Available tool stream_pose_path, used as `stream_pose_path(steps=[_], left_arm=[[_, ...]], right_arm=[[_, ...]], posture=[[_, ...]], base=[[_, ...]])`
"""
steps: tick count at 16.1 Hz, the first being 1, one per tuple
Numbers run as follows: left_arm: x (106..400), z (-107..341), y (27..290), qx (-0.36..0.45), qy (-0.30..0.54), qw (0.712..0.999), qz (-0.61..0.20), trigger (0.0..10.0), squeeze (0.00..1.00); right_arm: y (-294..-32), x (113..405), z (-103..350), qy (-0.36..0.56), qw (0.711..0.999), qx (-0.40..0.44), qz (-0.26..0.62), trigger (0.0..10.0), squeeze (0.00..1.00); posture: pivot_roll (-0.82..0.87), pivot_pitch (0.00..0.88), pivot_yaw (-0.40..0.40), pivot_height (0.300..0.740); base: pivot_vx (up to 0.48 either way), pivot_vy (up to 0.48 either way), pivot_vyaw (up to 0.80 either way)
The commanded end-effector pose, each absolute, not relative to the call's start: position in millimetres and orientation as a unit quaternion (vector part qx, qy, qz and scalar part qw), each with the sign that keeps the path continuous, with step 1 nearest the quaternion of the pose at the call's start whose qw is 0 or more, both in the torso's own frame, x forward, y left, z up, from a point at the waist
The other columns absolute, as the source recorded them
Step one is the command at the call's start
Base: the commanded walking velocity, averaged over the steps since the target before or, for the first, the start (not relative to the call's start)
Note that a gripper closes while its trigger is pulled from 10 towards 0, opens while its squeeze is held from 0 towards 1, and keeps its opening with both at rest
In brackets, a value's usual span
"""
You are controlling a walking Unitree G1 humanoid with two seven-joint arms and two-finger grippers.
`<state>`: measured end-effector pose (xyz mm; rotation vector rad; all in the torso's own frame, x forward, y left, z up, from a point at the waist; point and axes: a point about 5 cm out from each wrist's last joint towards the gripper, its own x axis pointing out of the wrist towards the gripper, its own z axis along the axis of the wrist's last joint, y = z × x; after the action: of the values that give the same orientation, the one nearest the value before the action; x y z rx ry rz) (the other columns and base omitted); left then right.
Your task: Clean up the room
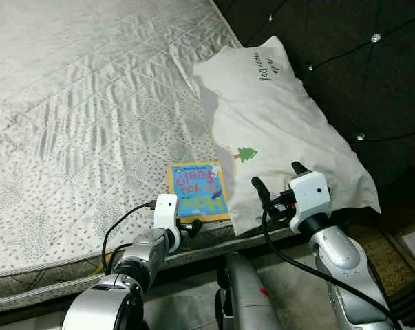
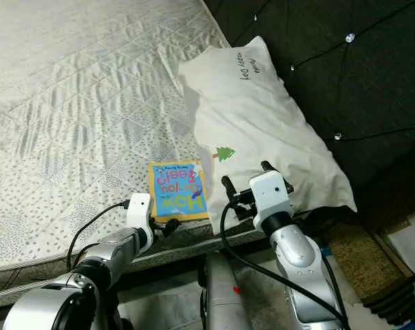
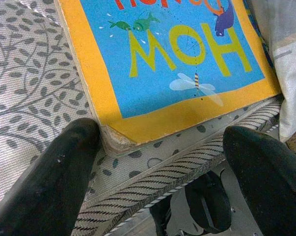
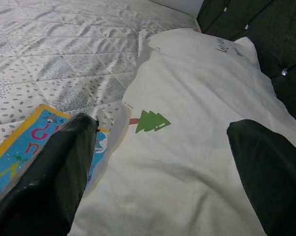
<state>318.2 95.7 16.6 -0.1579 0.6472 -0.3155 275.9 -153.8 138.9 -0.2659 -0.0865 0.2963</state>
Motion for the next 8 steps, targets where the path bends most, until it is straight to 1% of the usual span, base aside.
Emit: stream_pose_path(steps=[1,8], left_arm=[[316.6,15.3,90.4,-0.074,0.323,0.93,-0.159,10.0,0.0],[318.2,17.9,85.4,-0.074,0.32,0.93,-0.165,10.0,0.0]], right_arm=[[-155.7,274.8,139.5,-0.044,0.98,-0.133,0.144,10.0,0.0],[-155.0,274.6,139.1,-0.045,0.98,-0.132,0.143,10.0,0.0]], posture=[[-0.29,0.202,-0.067,0.6],[-0.29,0.201,-0.064,0.6]], base=[[0.0,0.0,0.0],[0.0,0.0,0.0]])
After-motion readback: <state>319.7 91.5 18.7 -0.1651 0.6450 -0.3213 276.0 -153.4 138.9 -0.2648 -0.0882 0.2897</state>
